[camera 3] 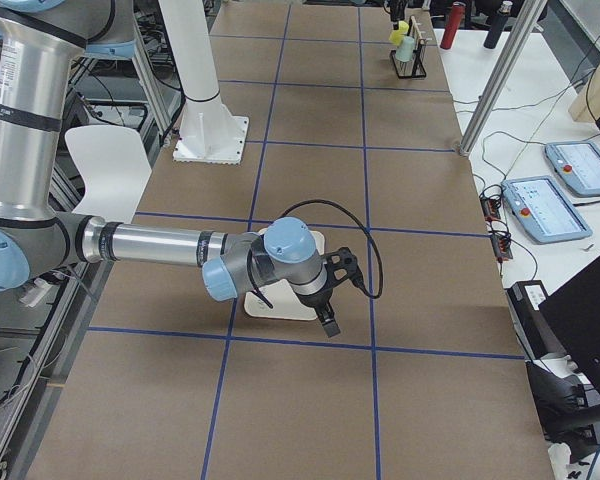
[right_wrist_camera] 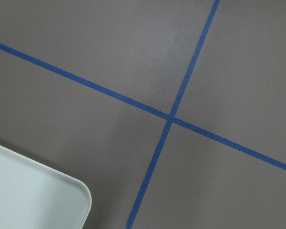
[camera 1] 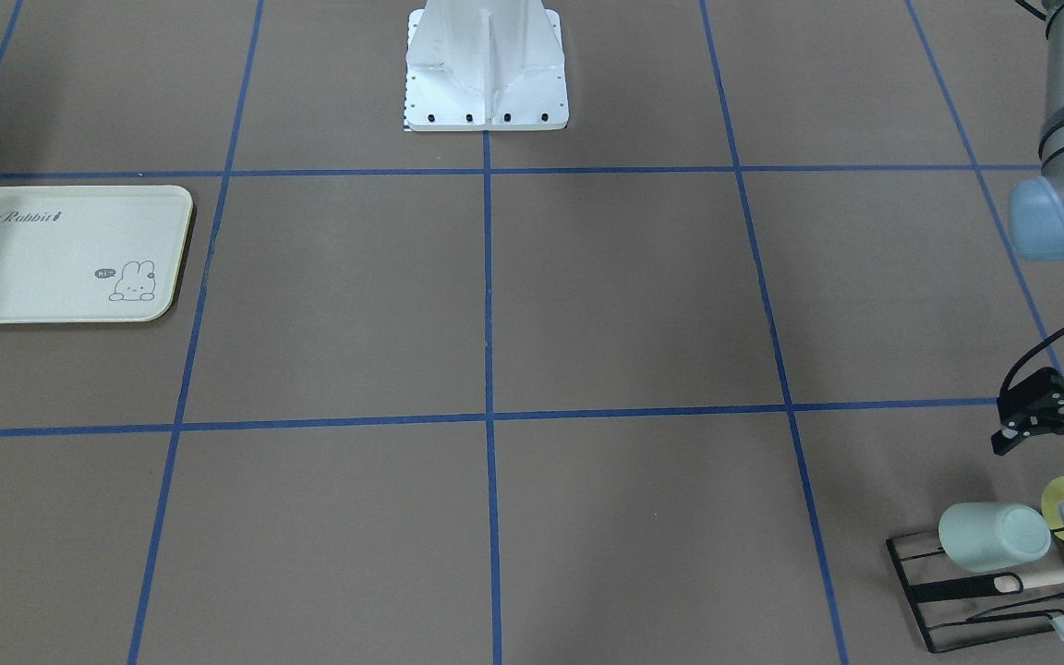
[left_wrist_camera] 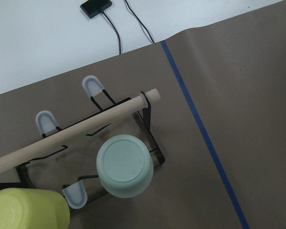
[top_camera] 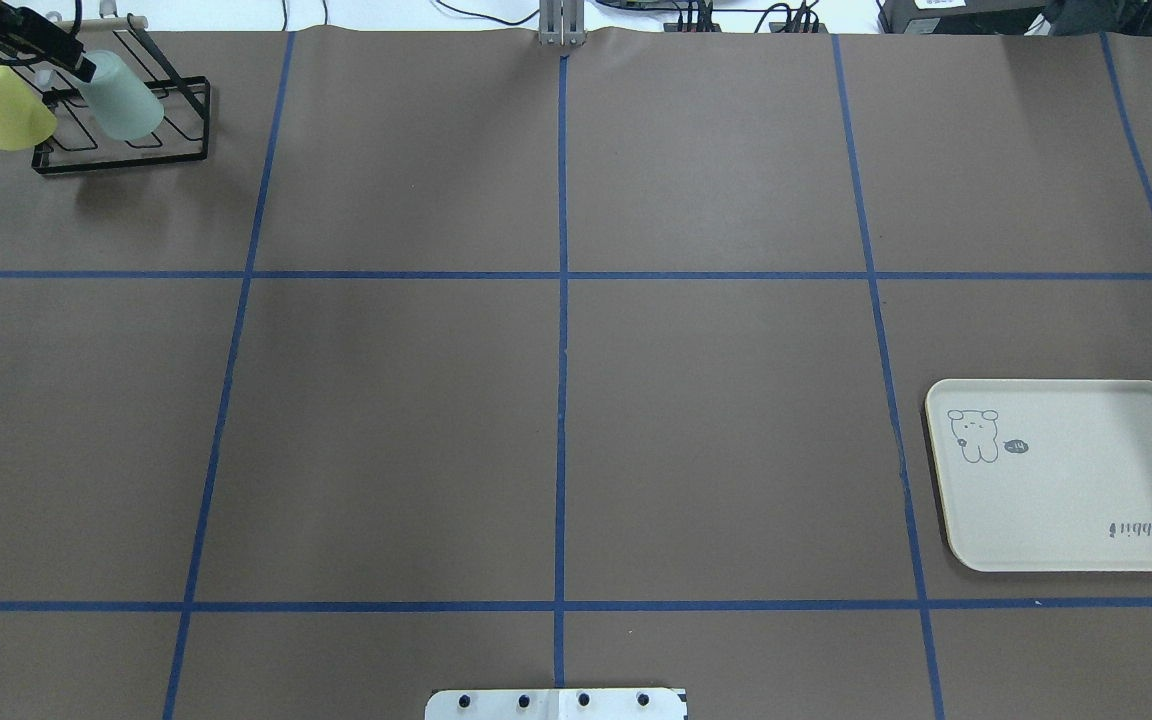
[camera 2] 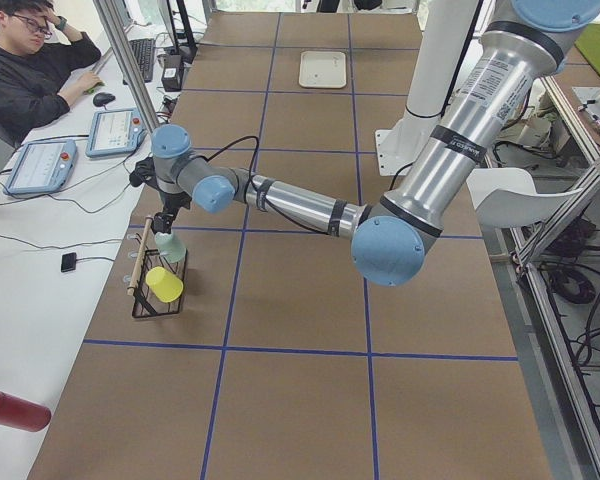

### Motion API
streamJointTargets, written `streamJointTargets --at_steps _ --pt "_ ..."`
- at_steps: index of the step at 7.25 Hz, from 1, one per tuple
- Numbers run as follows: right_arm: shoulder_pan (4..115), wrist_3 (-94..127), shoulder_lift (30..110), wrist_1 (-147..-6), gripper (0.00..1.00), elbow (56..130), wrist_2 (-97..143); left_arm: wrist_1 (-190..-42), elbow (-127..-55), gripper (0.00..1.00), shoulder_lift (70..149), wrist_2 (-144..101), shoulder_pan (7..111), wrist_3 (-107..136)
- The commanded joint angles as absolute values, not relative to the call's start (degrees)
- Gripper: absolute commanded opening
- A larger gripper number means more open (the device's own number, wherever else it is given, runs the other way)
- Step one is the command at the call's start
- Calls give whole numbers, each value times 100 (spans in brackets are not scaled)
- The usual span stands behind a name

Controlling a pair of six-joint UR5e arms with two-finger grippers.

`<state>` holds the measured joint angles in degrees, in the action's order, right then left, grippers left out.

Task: Left arm grabs green cup and hands to right arm on tray

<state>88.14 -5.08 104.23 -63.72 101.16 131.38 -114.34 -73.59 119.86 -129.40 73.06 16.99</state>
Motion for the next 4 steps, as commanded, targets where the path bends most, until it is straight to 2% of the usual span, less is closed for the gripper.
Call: streamJointTargets --at_steps 1,4 --pt "8815 -510 10424 -6372 100 10116 13140 -11760 -6691 100 12286 -12911 7269 1880" --pt "8815 -501 10424 -6372 100 10116 13140 -11768 -6092 100 12708 -12685 7199 1925"
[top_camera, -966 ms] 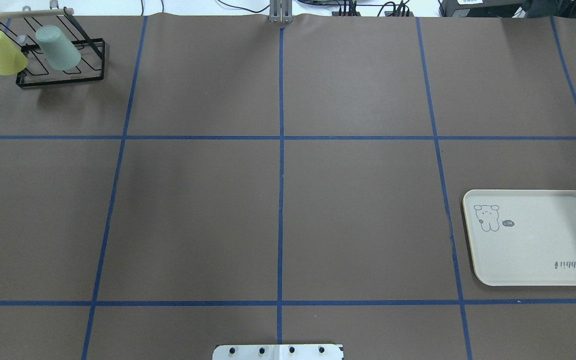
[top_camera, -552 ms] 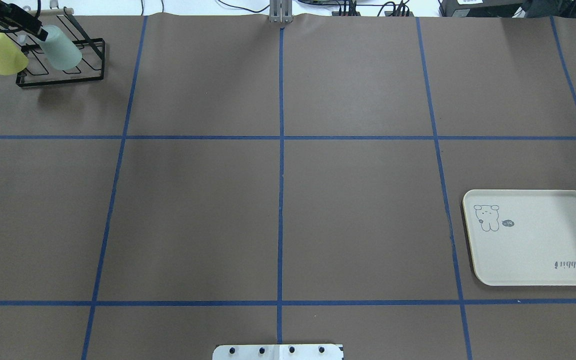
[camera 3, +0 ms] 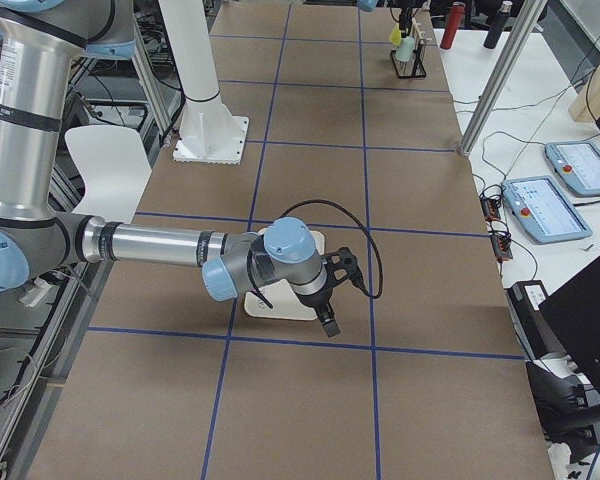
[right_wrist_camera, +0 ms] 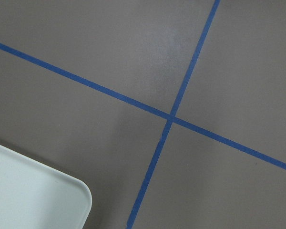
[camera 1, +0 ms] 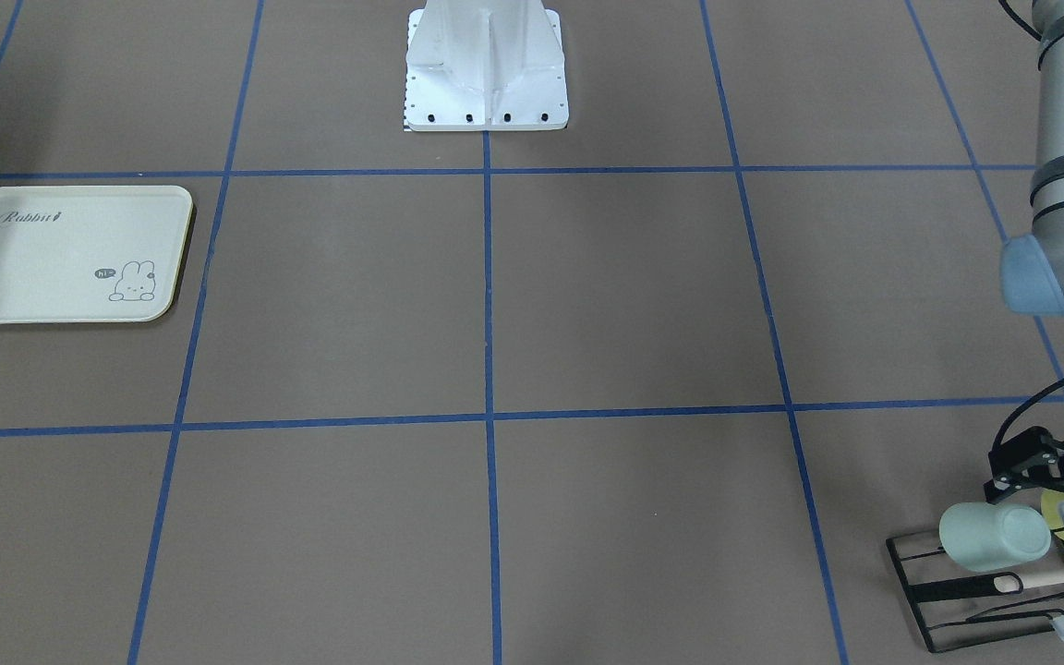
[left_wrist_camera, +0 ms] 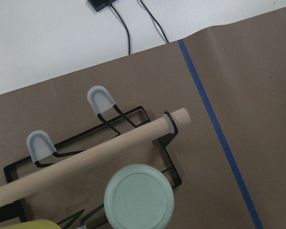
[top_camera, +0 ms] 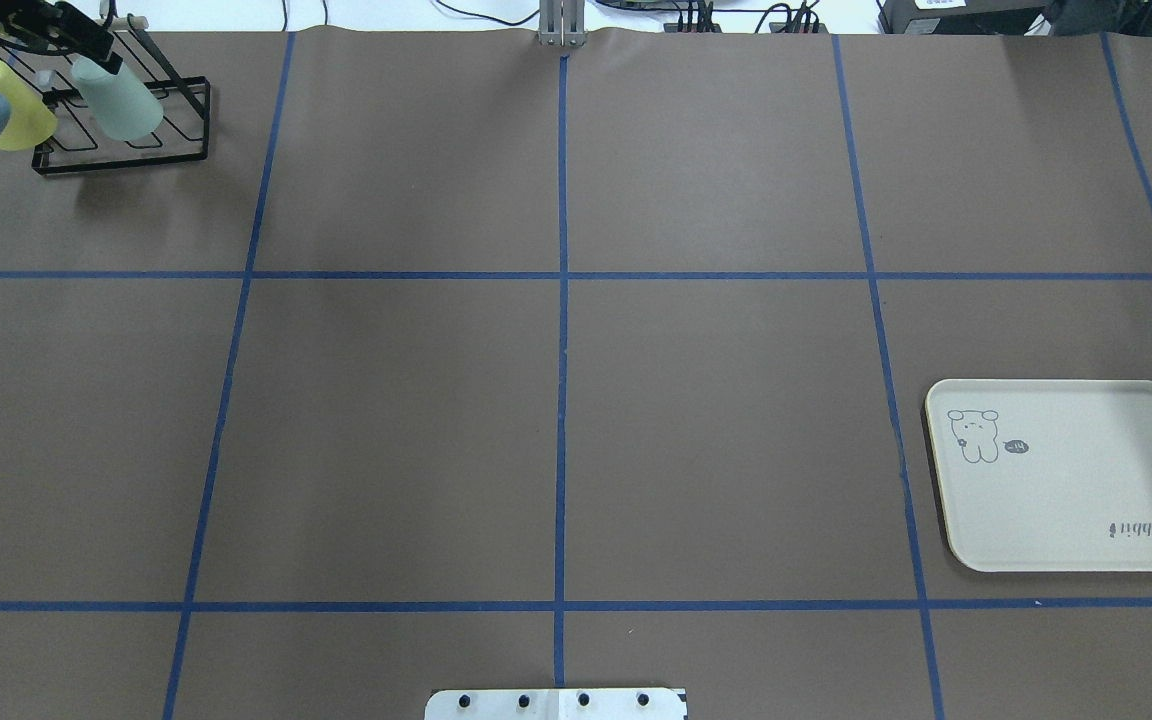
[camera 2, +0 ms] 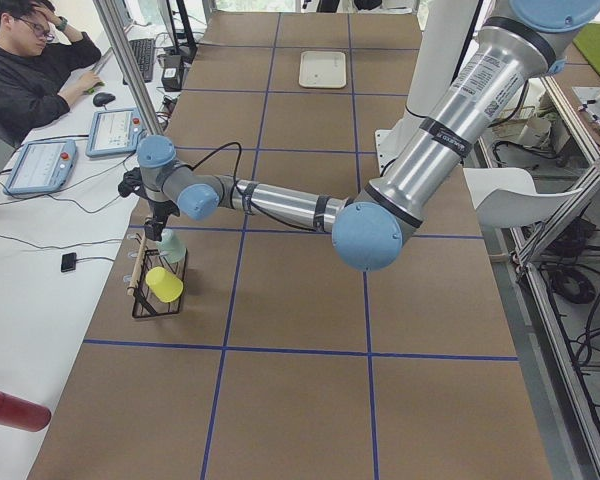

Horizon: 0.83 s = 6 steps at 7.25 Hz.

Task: Left arm grabs green cup and hands to right arm on tray

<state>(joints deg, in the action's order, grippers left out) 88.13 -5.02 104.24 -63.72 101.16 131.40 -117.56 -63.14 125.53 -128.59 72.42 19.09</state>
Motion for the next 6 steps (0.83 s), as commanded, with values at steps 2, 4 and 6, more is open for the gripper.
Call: streamJointTargets --at_steps 2,4,6 --pt "8807 -501 10424 -6372 100 10108 13148 -11935 -5907 100 12744 -12525 7023 2126" --pt "8807 -501 10424 -6372 100 10107 13140 -11997 -5836 100 12744 -12524 6979 2162" --pt "8807 -501 10424 -6372 100 10107 13148 -12015 -5801 100 12735 -12524 6979 2162"
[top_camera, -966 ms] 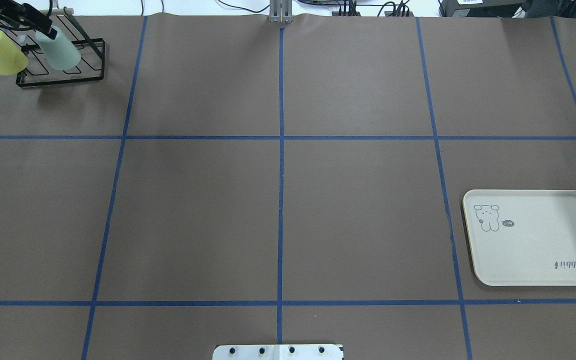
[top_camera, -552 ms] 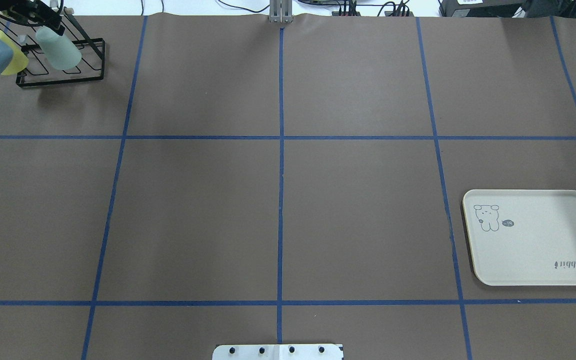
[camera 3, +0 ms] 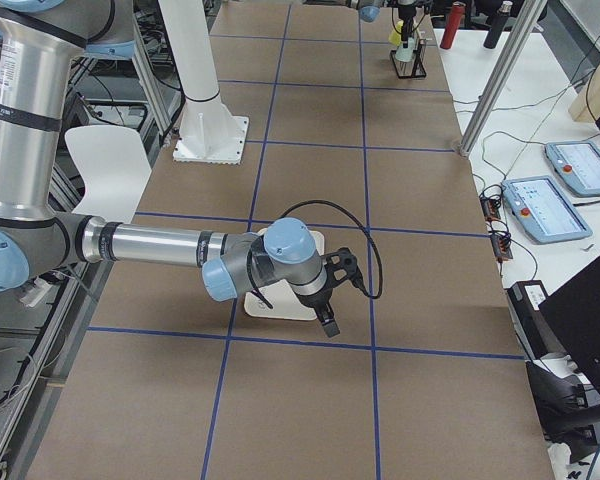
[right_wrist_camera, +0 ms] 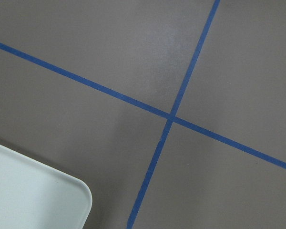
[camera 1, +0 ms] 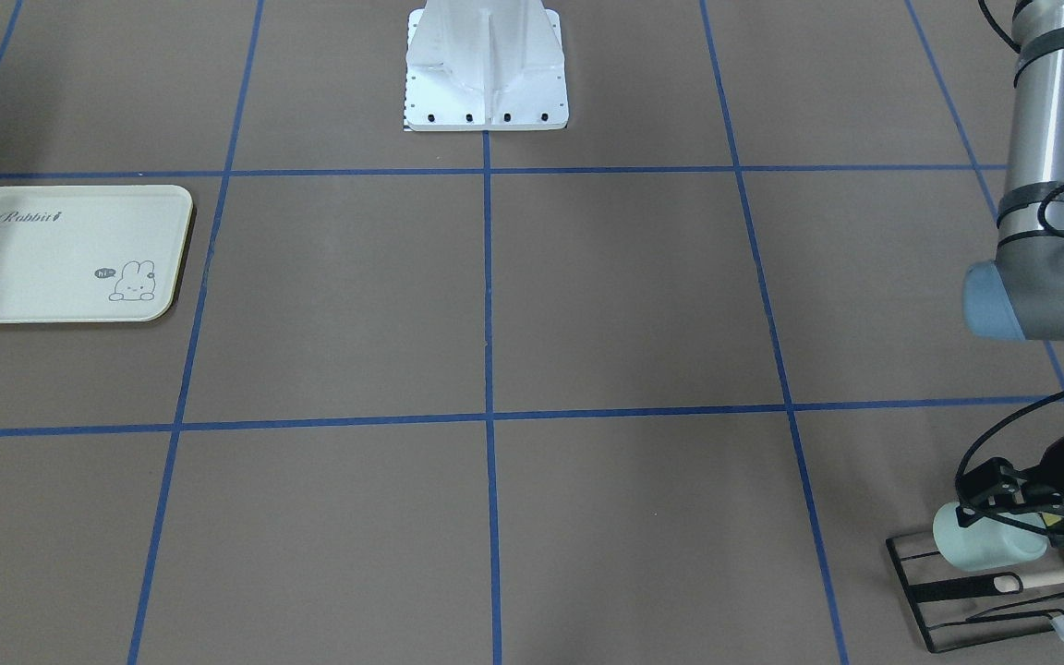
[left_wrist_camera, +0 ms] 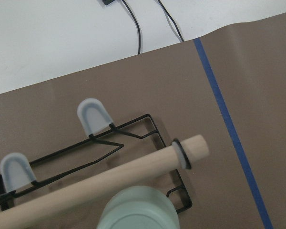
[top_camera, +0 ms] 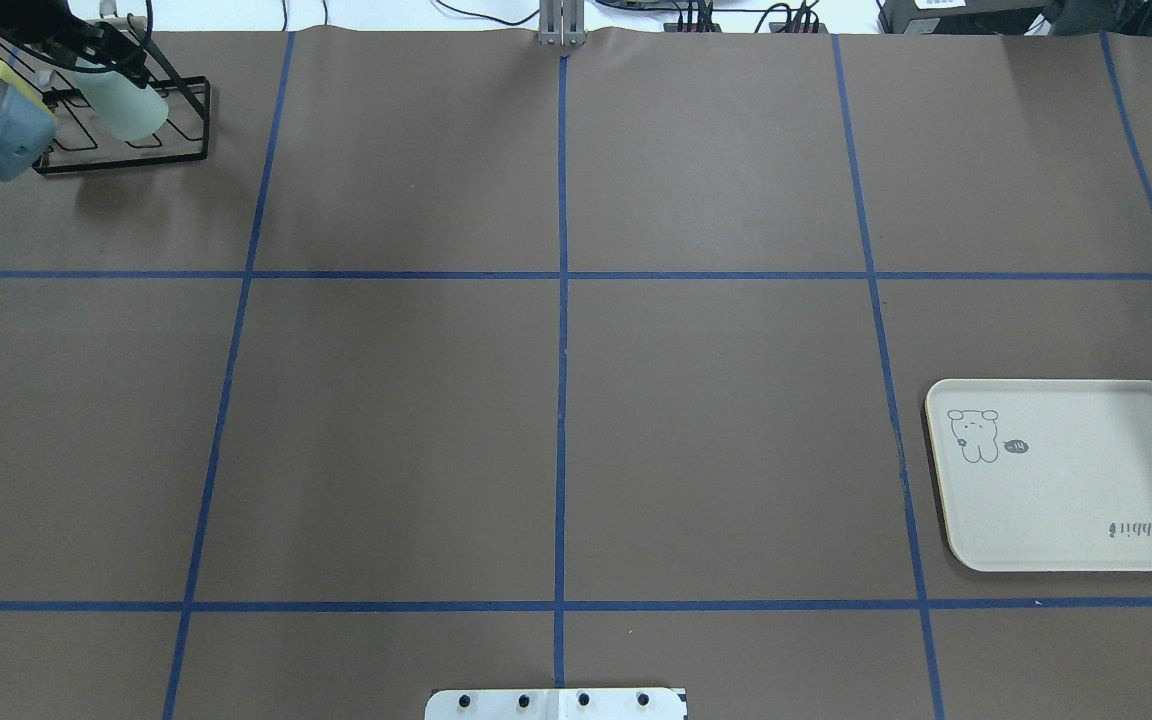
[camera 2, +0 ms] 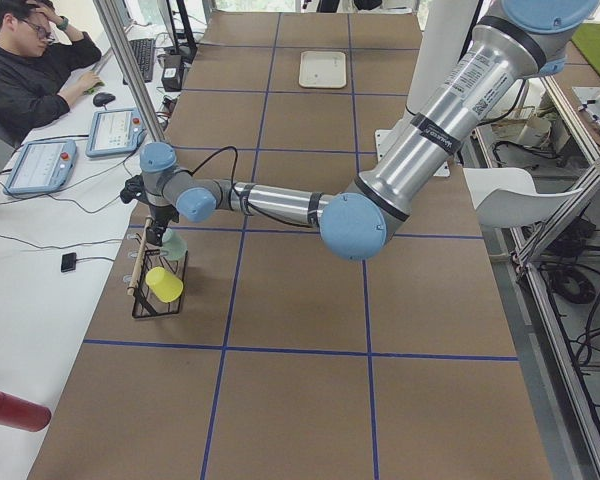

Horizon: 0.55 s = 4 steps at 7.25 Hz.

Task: Left arm grabs green cup and hands to right arm on tray

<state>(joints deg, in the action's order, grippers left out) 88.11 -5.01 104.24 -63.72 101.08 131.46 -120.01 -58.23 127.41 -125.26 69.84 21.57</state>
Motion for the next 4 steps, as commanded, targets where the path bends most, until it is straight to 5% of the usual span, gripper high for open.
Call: streamJointTargets --at_steps 1,4 --pt "8807 -501 10424 -6372 100 10107 13157 -12041 -5792 100 12718 -12524 6979 2162" --pt "8815 -501 10424 -6372 100 10107 13166 -12041 -5740 100 12718 -12342 6979 2162"
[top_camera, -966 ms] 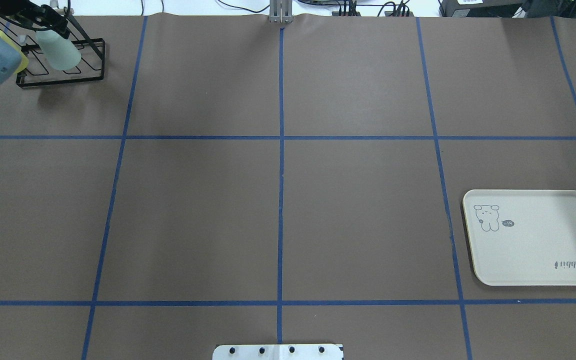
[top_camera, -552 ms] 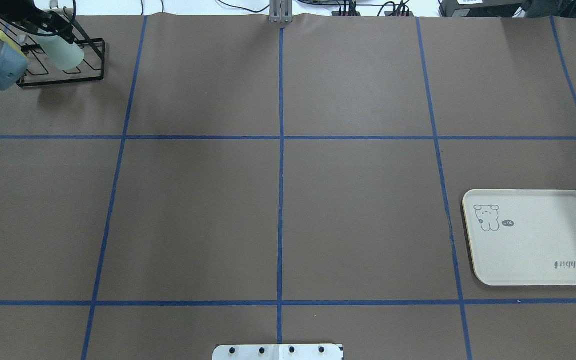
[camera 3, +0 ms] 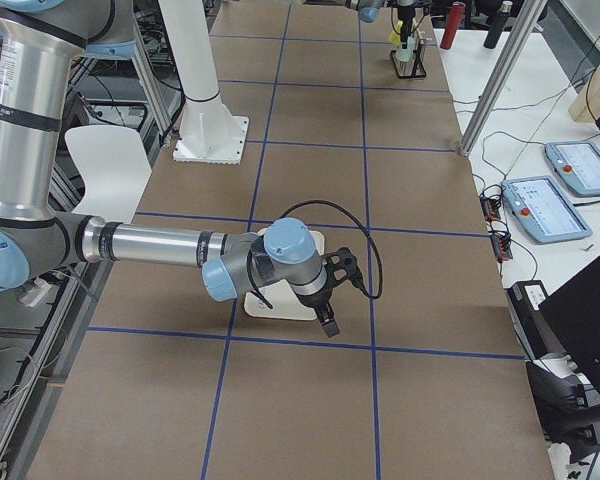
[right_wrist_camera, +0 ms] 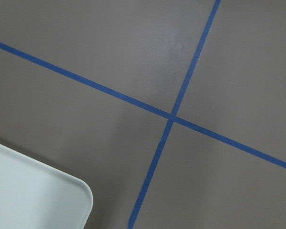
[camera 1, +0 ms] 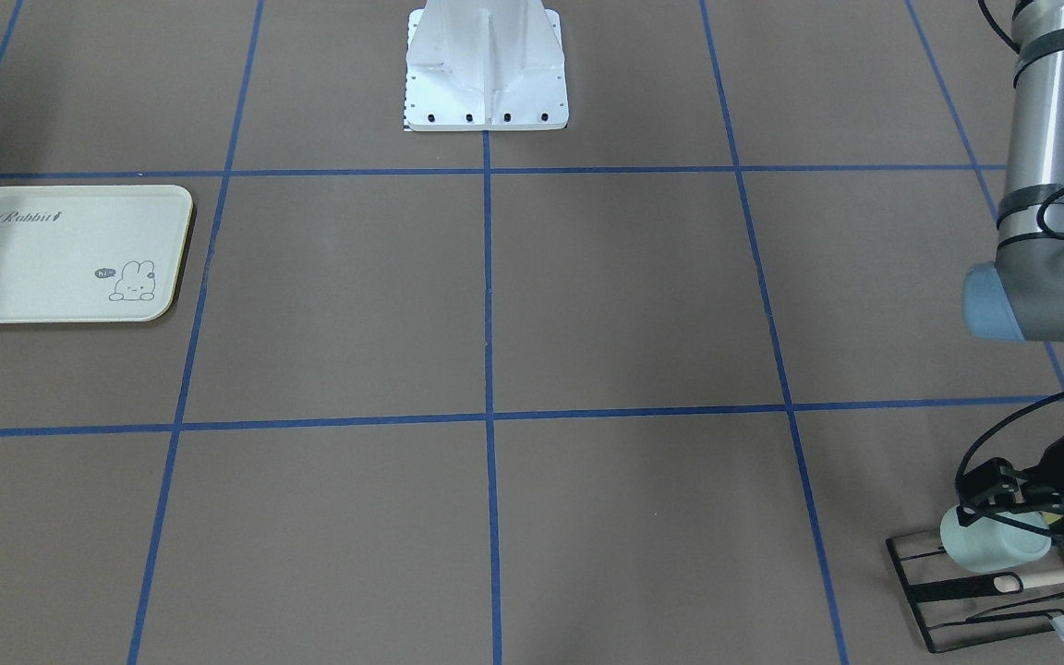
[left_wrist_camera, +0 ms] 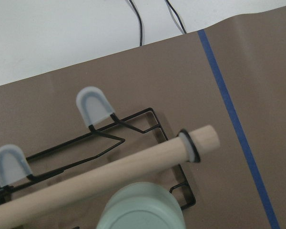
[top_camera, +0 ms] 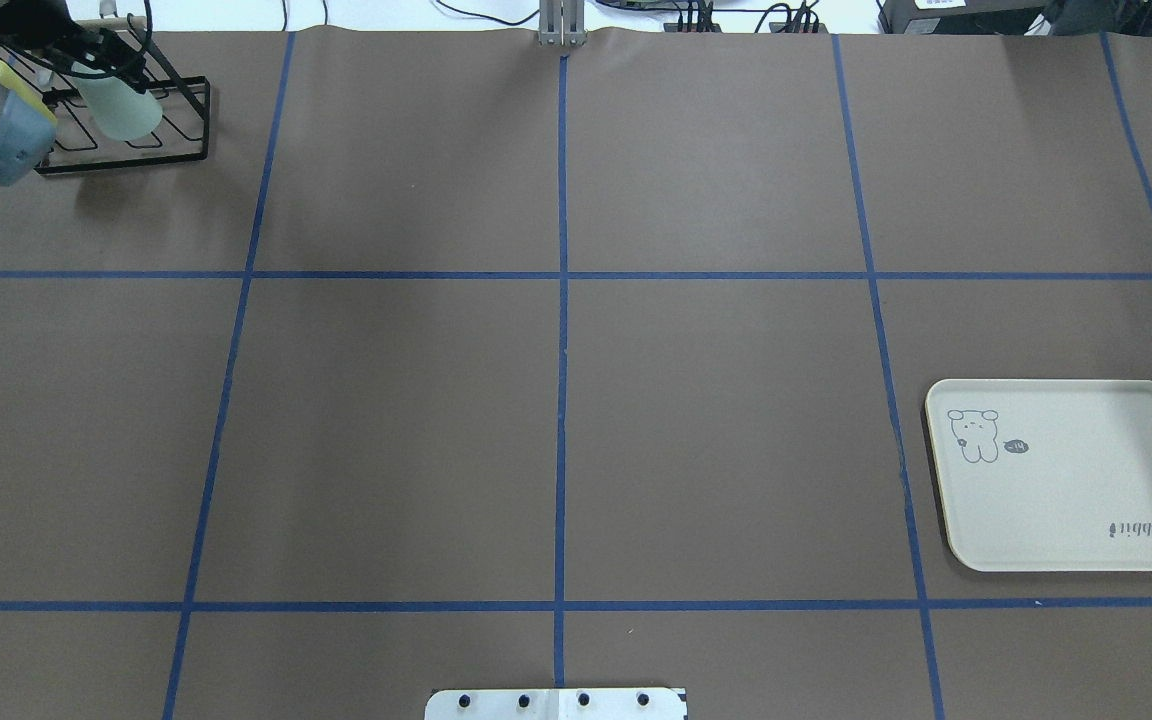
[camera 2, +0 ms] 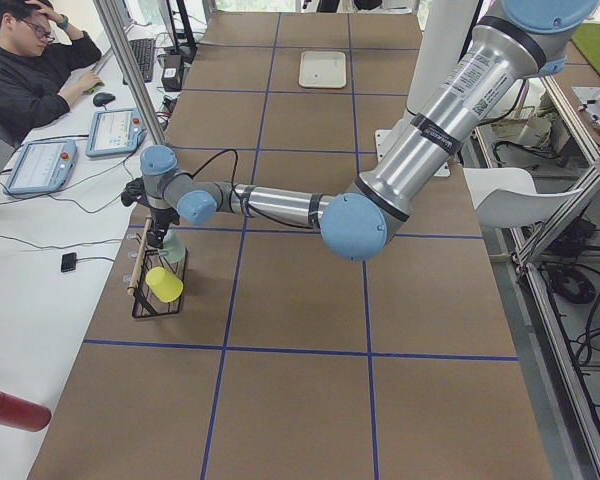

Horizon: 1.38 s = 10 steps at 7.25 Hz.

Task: Left arm grabs green cup and hands to right arm on tray

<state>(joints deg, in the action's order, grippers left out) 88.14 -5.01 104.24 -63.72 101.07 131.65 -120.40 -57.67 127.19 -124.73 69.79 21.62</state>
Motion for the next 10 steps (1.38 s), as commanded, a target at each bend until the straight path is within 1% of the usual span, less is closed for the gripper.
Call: streamJointTargets --at_steps 1,3,5,6,9,10 --pt "8815 -501 10424 -6372 100 10107 13166 -12050 -5739 100 12726 -12296 6979 2171" --pt "8815 -501 10424 -6372 100 10107 13166 -12050 -5739 98 12727 -12287 6987 2171" --pt "8815 -501 10424 -6372 100 10107 13166 -12120 -5739 84 12727 -12287 6979 2162" --pt "8807 -501 10424 -6372 100 10107 13166 -12120 -5739 80 12727 -12287 6979 2153" --pt "8815 -501 10424 -6372 100 10107 13166 -12120 -5739 80 12709 -12287 6970 2153" --pt "8807 -501 10424 -6372 100 10107 13166 -12129 -5748 71 12700 -12296 6970 2153"
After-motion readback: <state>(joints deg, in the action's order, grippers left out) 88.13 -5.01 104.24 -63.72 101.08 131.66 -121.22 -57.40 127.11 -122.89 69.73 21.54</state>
